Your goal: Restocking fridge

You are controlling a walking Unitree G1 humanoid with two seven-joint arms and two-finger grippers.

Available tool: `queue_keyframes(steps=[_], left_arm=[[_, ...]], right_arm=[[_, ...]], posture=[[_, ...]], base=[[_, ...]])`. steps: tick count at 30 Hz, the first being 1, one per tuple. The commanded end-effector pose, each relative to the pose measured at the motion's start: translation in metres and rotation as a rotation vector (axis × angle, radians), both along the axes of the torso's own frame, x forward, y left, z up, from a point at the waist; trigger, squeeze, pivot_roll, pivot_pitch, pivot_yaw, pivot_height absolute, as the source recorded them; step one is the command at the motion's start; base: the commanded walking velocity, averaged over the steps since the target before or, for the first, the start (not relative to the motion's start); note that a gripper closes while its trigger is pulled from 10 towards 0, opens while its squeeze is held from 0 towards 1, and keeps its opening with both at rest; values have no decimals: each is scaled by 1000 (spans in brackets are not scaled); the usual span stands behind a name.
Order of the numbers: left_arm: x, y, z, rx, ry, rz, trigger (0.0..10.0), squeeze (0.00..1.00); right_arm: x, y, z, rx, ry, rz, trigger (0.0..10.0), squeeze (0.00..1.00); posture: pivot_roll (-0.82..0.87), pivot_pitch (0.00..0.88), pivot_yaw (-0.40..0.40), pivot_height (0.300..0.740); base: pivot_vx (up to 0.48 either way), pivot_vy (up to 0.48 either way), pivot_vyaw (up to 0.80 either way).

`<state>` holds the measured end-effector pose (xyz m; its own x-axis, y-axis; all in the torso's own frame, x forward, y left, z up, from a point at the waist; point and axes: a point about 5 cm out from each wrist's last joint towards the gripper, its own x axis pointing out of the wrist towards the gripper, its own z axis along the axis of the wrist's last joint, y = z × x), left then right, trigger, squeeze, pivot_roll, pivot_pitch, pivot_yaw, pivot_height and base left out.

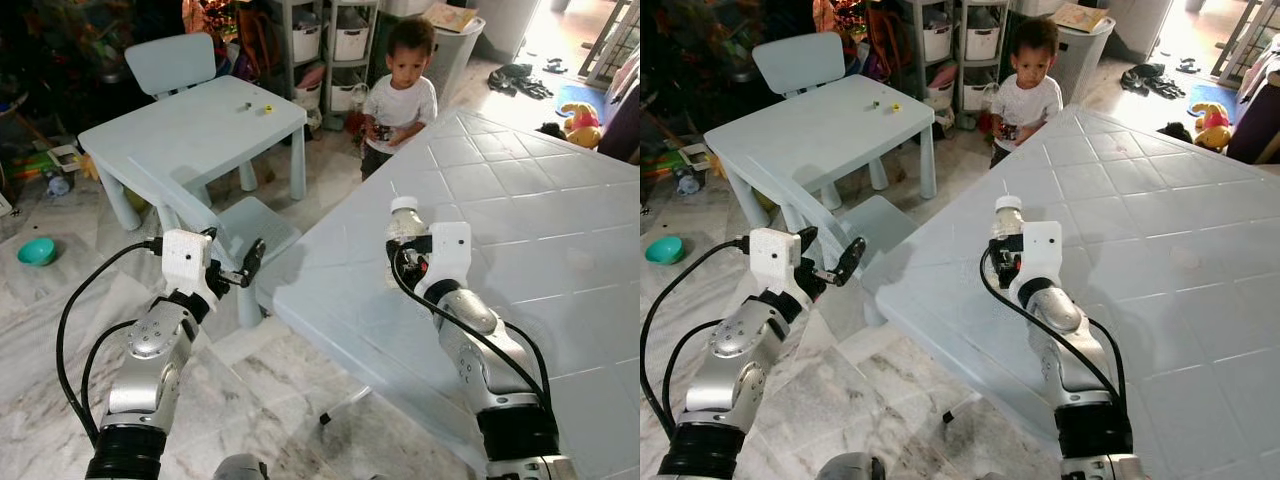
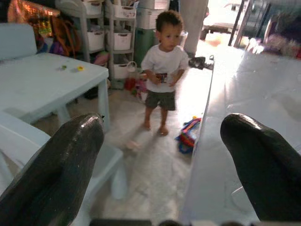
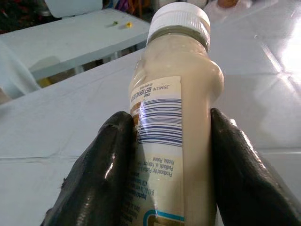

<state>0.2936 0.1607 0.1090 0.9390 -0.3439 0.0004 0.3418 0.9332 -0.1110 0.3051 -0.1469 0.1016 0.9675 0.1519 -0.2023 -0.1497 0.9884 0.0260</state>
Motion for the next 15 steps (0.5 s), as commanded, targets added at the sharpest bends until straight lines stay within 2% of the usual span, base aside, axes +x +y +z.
queue_keyframes(steps=[1,2,6,7,8,10,11,12,13,14,15], left_arm=[[5,0,8,-71,6,-1,10000,0],[7,-2,12,-156,31,-24,10000,0],[6,-6,14,-221,55,-63,10000,0],[5,-9,15,-247,69,-94,10000,0],[3,-14,16,-260,82,-142,10000,0],[1,-17,16,-266,91,-174,10000,0],[-2,-21,16,-271,102,-216,10000,0],[-2,-21,16,-271,102,-216,10000,0],[-4,-27,17,-270,112,-268,10000,0],[-7,-32,18,-260,118,-316,10000,0],[-7,-32,18,-260,118,-316,10000,0]], right_arm=[[-6,-8,-16,-26,34,-4,0,0],[-9,-5,-13,-14,-7,62,0,0],[-13,-3,-10,-8,-51,118,39,0],[-14,-2,-9,-26,-74,150,863,0],[-16,-2,-7,-60,-100,196,588,0],[-17,-1,-7,-86,-116,227,588,0],[-18,-1,-6,-115,-136,263,2784,0],[-18,-1,-6,-115,-136,263,2784,0],[-18,0,-5,-156,-154,298,2784,0],[-17,1,-4,-194,-174,335,9176,0],[-17,1,-4,-194,-174,335,9176,0]], posture=[[57,0,-10,740],[57,0,-11,740],[54,0,-11,740],[52,0,-12,740],[49,0,-12,740],[49,0,-12,740],[47,0,-13,740],[47,0,-13,740],[46,0,-15,740],[46,0,-16,740],[46,0,-16,740]], base=[[0,0,0],[0,0,0],[0,0,0],[0,0,0],[0,0,0],[0,0,0],[0,0,0],[0,0,0],[0,0,0],[0,0,0],[0,0,0]])
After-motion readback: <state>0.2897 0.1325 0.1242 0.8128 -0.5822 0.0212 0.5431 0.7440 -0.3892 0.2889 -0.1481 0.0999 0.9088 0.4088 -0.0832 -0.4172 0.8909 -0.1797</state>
